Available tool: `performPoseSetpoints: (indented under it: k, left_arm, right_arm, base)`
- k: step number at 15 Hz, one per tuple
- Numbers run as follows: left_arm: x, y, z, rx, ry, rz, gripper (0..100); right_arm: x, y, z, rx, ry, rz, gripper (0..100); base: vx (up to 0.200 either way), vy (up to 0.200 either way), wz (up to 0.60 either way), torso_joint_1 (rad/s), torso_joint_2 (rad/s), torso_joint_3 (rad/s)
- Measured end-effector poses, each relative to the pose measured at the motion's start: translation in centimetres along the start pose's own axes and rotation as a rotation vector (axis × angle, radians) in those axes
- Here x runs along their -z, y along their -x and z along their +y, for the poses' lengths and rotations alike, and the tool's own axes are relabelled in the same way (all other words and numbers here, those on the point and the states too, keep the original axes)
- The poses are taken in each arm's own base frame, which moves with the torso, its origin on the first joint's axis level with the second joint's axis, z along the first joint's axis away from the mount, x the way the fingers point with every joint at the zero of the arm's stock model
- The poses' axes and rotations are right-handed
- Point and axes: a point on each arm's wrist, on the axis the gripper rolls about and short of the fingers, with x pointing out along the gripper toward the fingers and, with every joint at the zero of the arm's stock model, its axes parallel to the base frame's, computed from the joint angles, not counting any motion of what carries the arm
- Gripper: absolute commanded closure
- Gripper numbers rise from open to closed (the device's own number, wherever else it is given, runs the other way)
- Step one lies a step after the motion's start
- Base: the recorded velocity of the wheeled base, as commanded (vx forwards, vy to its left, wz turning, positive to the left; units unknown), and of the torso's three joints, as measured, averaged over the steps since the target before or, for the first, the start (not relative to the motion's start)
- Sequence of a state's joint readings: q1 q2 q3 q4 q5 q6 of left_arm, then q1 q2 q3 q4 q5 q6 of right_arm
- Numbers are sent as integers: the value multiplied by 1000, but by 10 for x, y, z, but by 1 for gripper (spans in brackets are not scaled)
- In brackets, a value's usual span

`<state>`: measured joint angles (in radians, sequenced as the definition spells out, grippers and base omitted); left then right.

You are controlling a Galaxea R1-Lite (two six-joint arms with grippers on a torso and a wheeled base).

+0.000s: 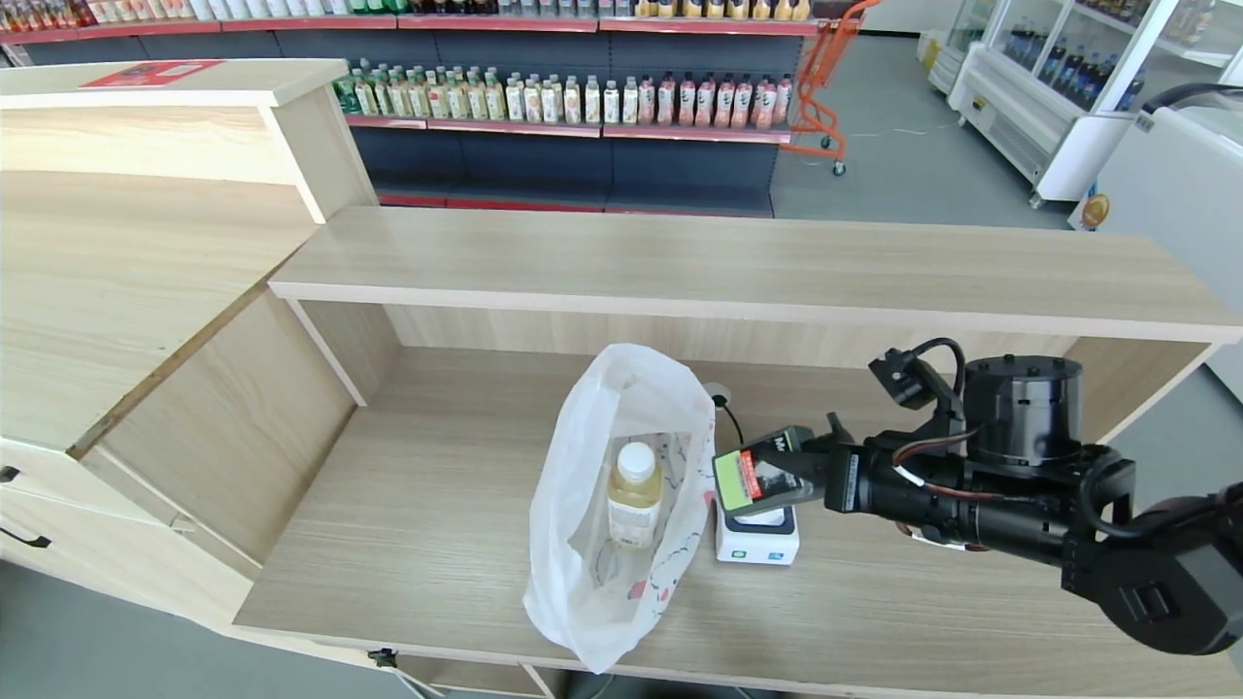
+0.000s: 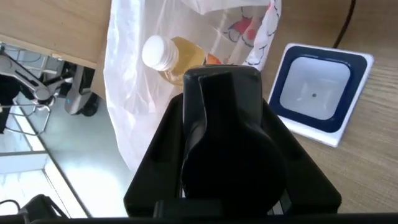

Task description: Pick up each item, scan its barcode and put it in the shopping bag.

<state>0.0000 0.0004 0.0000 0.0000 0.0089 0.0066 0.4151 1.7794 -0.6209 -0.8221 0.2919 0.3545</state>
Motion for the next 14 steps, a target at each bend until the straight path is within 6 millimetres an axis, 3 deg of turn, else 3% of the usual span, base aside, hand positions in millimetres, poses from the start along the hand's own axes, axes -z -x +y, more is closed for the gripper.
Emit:
performPoseSetpoints:
  k: [7, 14]
  left_arm:
    - [0, 0, 0, 0, 1, 0, 0]
    - [0, 0, 0, 0, 0, 0, 0]
  right_arm:
    - [26, -31, 22, -84, 43, 110, 100]
    - [55, -56, 28, -153, 207, 215, 100]
  base:
    - [0, 0, 0, 0, 0, 0]
    - [0, 0, 0, 0, 0, 0]
